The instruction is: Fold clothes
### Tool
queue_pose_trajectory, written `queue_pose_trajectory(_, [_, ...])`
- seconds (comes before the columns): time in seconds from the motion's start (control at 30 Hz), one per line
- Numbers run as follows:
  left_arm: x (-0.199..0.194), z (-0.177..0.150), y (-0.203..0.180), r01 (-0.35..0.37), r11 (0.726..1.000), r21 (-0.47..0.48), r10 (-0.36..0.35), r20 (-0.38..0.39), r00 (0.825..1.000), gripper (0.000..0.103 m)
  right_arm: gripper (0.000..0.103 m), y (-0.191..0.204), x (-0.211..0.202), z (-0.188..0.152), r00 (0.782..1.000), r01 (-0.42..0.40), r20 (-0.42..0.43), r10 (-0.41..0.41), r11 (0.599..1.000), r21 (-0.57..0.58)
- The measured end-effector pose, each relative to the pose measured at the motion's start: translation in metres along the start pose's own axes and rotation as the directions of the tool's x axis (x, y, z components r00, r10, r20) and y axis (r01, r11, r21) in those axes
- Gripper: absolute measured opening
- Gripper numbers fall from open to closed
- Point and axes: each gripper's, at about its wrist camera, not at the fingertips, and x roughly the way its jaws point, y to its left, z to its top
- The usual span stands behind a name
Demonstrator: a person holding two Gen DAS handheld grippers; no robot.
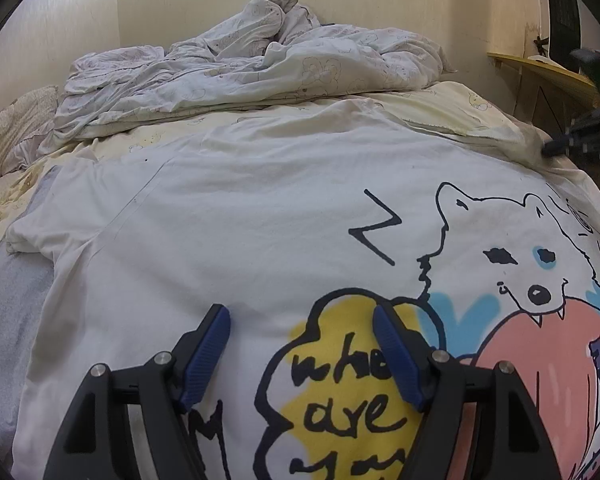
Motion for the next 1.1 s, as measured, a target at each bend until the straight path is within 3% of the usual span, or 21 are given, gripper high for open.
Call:
queue_pose_trajectory(0.07, [0.0,0.0,0.0,-0.001,1.0,-0.001,0.001,0.0,1.0,0.075,0.005,-0.006,-0.013,0.008,0.993,0.077,0.088,-0.081,0.996,0.038])
queue_pose_trajectory(0.13, [0.0,0.0,0.0,-0.001,1.0,0.0,0.001,0.0,1.0,0.075,0.005,-0.015,-0.005,0.019,0.978,0.178,0.101,-0.185,0.981,0.075])
queue_pose_trajectory(0.27, [0.001,0.0,0.0,-0.001,1.0,0.001,0.001,0.0,1.0,0.075,0.006,-0.056,0.054,0.022,0.964,0.254,-0.144,-0.225,0.938,0.236])
queue_pose_trajectory(0.3, [0.0,0.0,0.0,0.0,1.0,0.0,0.0,0.001,1.0,0.075,0.01,-0.062,0.055,0.02,0.962,0.26,-0.157,-0.225,0.93,0.259])
queue_pose_trajectory(0.33, [0.0,0.0,0.0,0.0,1.0,0.001,0.0,0.002,1.0,0.075,0.01,-0.071,0.052,0.02,0.984,0.169,-0.109,-0.14,0.929,0.33])
queue_pose_trajectory(0.37, [0.0,0.0,0.0,0.001,1.0,0.0,-0.001,0.003,1.0,0.075,0.01,-0.079,0.044,0.021,1.0,0.025,-0.022,-0.018,0.917,0.399])
queue_pose_trajectory(0.4, [0.0,0.0,0.0,0.002,1.0,-0.001,-0.002,0.004,1.0,0.075,0.01,-0.083,0.036,0.021,0.997,-0.078,0.043,0.066,0.9,0.429])
queue_pose_trajectory(0.47, [0.0,0.0,0.0,0.003,1.0,-0.001,-0.003,0.005,1.0,0.075,0.013,-0.083,0.028,0.028,0.982,-0.182,0.12,0.143,0.878,0.442])
queue_pose_trajectory(0.5, [0.0,0.0,0.0,0.003,1.0,-0.001,-0.003,0.005,1.0,0.075,0.029,-0.086,0.028,0.033,0.969,-0.245,0.137,0.204,0.858,0.451])
queue_pose_trajectory(0.53, [0.0,0.0,0.0,0.003,1.0,-0.001,-0.003,0.005,1.0,0.075,0.039,-0.088,0.034,0.037,0.965,-0.261,0.128,0.228,0.847,0.464])
queue_pose_trajectory(0.6, [0.0,0.0,0.001,0.003,1.0,-0.001,-0.003,0.005,1.0,0.075,0.049,-0.092,0.048,0.039,0.968,-0.248,0.084,0.236,0.848,0.468])
queue_pose_trajectory(0.73, [0.0,0.0,0.001,0.001,1.0,-0.002,-0.001,0.007,1.0,0.075,0.05,-0.097,0.077,0.039,0.966,-0.232,0.009,0.257,0.856,0.461])
queue_pose_trajectory(0.77, [0.0,0.0,0.001,0.001,1.0,-0.002,-0.001,0.007,1.0,0.075,0.05,-0.094,0.079,0.035,0.963,-0.238,-0.002,0.268,0.859,0.453])
queue_pose_trajectory(0.8, [0.0,0.0,0.001,0.001,1.0,-0.002,-0.001,0.007,1.0,0.075,0.041,-0.091,0.082,0.03,0.96,-0.244,-0.014,0.28,0.862,0.444])
queue_pose_trajectory(0.83, [0.0,0.0,0.001,0.001,1.0,-0.001,-0.001,0.007,1.0,0.075,0.023,-0.088,0.084,0.027,0.957,-0.25,-0.025,0.289,0.866,0.434])
queue_pose_trajectory(0.93, [0.0,0.0,0.001,0.001,1.0,-0.002,-0.001,0.009,1.0,0.075,0.005,-0.073,0.067,0.028,0.969,-0.235,0.006,0.249,0.907,0.348])
queue_pose_trajectory(1.1, [-0.001,0.0,0.001,0.002,1.0,-0.002,-0.002,0.01,1.0,0.075,0.004,-0.083,0.038,0.034,0.991,-0.13,0.078,0.11,0.933,0.335])
